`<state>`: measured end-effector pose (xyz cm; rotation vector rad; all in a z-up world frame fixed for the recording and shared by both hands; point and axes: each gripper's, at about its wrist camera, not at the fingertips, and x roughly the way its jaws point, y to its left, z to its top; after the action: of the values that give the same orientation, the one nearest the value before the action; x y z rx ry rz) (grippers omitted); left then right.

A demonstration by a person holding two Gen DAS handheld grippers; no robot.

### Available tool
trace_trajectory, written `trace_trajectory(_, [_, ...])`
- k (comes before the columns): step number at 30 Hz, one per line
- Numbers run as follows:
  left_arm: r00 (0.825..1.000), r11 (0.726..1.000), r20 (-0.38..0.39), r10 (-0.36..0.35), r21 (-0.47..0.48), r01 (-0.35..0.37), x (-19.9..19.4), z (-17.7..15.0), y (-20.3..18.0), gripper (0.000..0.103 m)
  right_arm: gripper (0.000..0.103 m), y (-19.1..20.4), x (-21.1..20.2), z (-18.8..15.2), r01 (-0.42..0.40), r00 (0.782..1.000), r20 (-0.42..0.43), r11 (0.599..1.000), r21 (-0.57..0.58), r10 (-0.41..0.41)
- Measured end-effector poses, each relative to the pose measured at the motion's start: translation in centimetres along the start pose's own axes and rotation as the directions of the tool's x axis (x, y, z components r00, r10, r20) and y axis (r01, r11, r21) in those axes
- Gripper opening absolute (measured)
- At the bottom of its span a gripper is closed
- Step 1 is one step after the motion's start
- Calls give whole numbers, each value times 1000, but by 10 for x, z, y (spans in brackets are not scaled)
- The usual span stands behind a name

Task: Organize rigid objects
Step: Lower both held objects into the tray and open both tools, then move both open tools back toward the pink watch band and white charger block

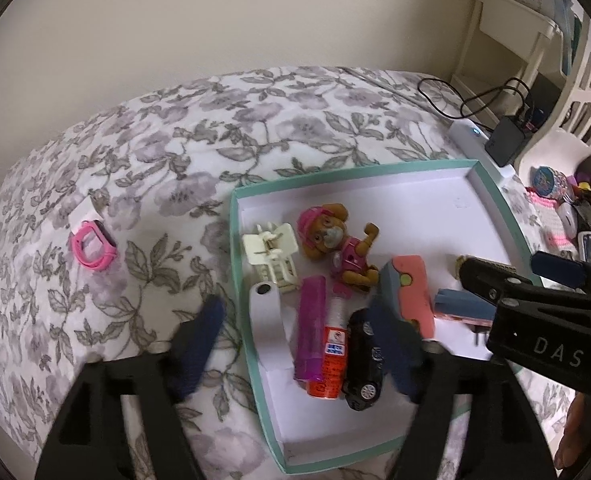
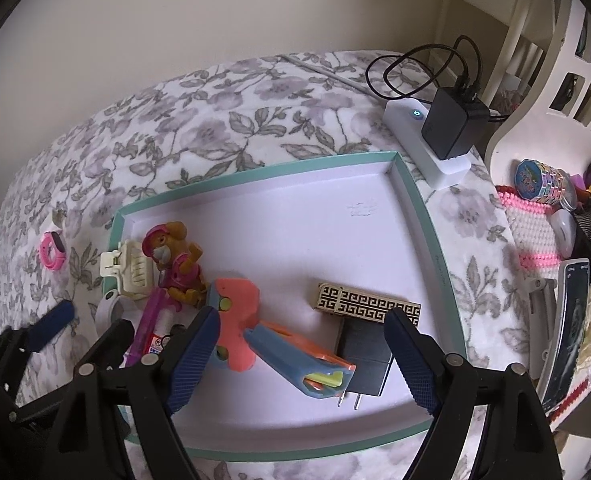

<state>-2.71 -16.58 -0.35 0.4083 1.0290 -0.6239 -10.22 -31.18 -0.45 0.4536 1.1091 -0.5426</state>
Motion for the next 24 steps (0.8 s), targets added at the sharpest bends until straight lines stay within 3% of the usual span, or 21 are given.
trace_trajectory(2, [1000,1000,12,15,-6,-15,-1,1,3,82,103,-1,-1,0,1,1000,7,1000,7,-1])
trace_trajectory(8, [996,997,41,74,-38,-73,-3,3,14,84,103,-3,-3,1,-7,1000,26,1000,23,6])
trace_trajectory(10, [995,995,44,85,-52,-82,-3,4,18,88,103,-3,-4,0,0,1000,27,1000,25,-1])
trace_trajectory(12, [994,993,48,98,-73,-94,-4,4,24,100,103,-3,-4,0,1,1000,28,1000,27,-1])
trace_trajectory(19, [992,983,63,110,-155,-99,-7,6,47,100,103,-1,-5,0,-6,999,35,1000,29,5])
trace_trajectory(24, [989,960,77,126,-262,-102,-15,9,82,100,103,6,-5,-1,-1,999,38,1000,11,0])
